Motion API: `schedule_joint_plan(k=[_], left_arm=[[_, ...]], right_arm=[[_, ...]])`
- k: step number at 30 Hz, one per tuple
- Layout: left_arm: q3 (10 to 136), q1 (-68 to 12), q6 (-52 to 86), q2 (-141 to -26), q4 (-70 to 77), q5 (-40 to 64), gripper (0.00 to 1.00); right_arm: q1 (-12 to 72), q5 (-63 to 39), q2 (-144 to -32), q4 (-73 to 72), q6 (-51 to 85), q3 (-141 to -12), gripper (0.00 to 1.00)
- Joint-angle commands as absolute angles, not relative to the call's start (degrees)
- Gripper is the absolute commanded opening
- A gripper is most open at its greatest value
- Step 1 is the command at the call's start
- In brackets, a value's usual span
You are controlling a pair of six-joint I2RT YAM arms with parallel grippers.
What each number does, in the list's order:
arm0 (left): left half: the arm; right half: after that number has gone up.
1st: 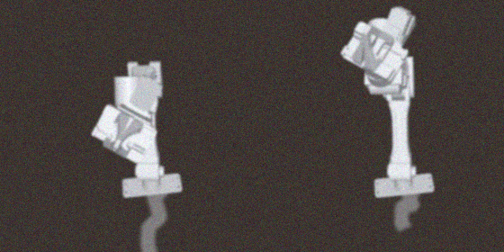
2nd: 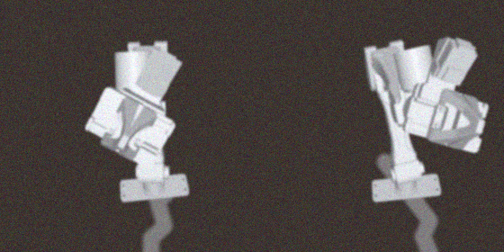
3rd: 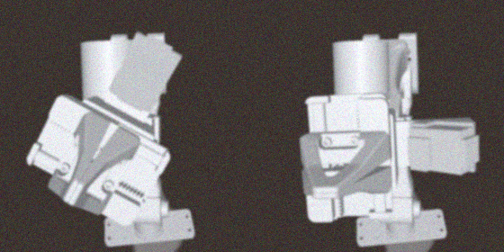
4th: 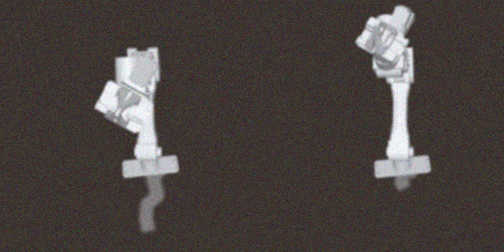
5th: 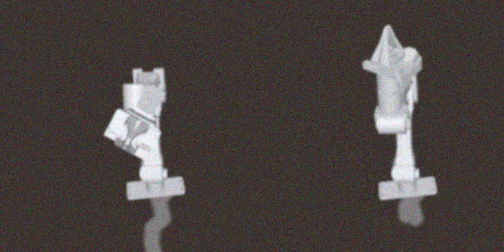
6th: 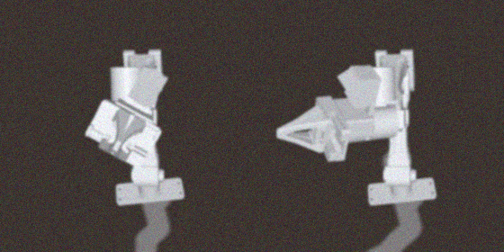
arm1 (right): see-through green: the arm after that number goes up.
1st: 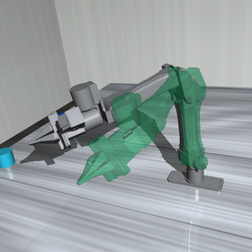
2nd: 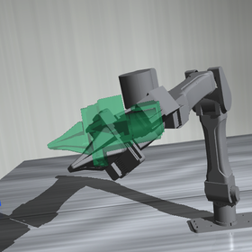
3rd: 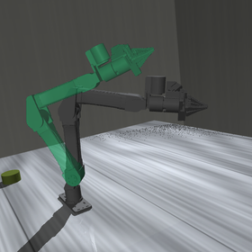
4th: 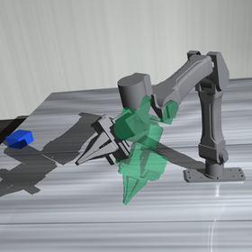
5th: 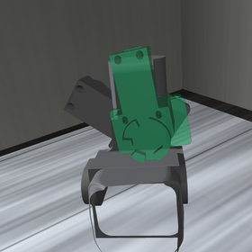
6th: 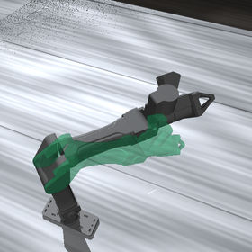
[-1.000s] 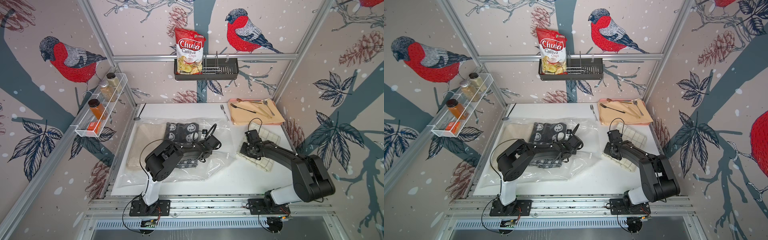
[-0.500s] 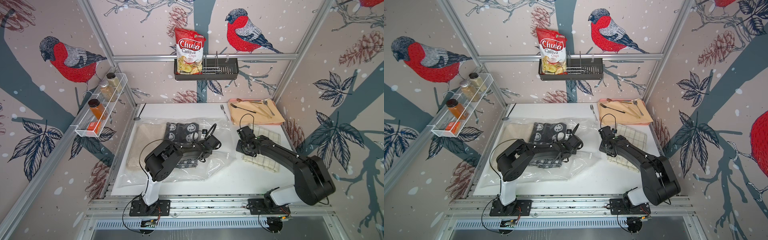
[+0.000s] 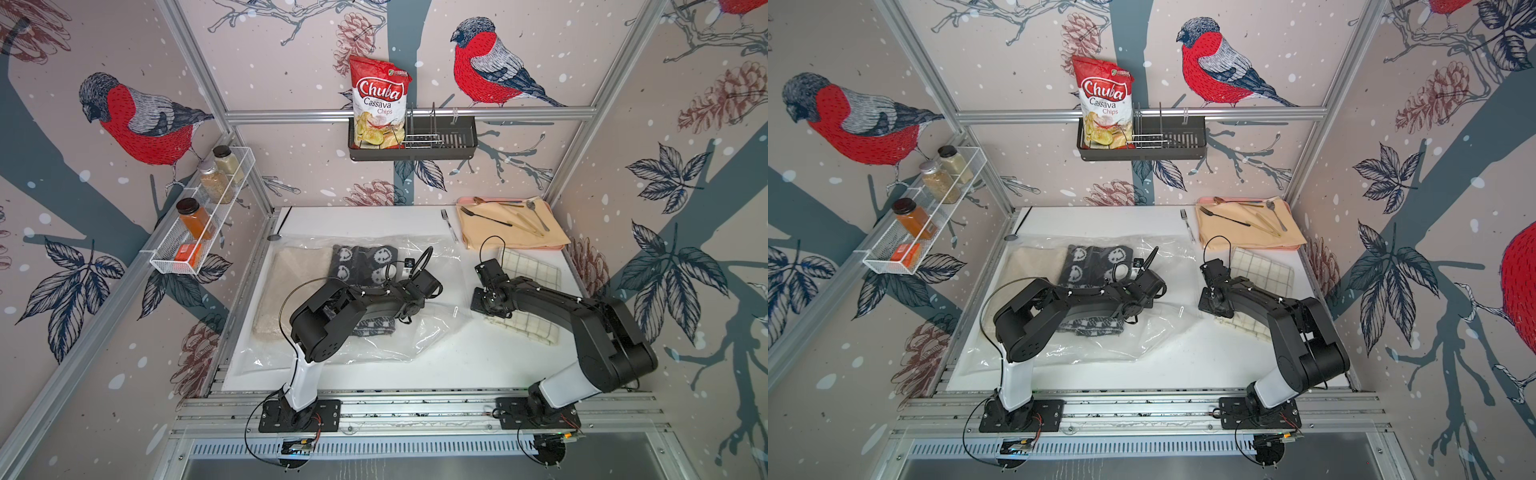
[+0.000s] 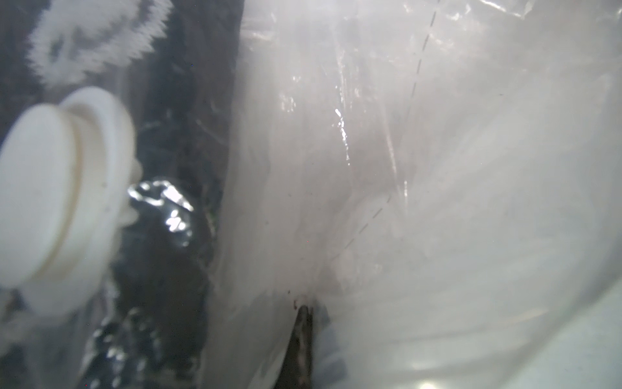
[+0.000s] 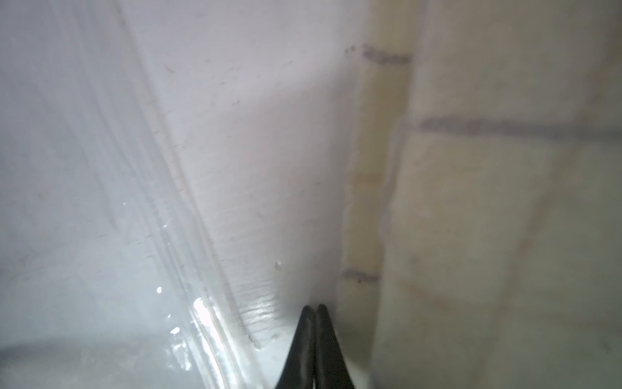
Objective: Take the scarf out of the vacuum bag
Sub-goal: Move the scarf to the center of the board.
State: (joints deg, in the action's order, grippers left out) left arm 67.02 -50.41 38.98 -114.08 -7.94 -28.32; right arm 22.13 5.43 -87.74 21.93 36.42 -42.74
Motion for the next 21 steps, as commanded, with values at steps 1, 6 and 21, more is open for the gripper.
schedule_joint_plan(k=[1,6,21], left_arm=[[66.85,-50.34,39.27,-114.43,-8.67,-27.68,0.0],[66.71,-50.18,39.22,-114.63,-8.66,-27.73,0.0],[66.95,-50.18,39.33,-114.44,-8.88,-27.95,0.0]], right_arm=[[19.88,7.08,-86.33,25.6,38.38,-39.85,0.0],[16.58,12.64,-81.49,29.6,41.0,-37.8,0.0],[17.89,6.55,-78.38,25.96,37.76,-39.61,0.0]])
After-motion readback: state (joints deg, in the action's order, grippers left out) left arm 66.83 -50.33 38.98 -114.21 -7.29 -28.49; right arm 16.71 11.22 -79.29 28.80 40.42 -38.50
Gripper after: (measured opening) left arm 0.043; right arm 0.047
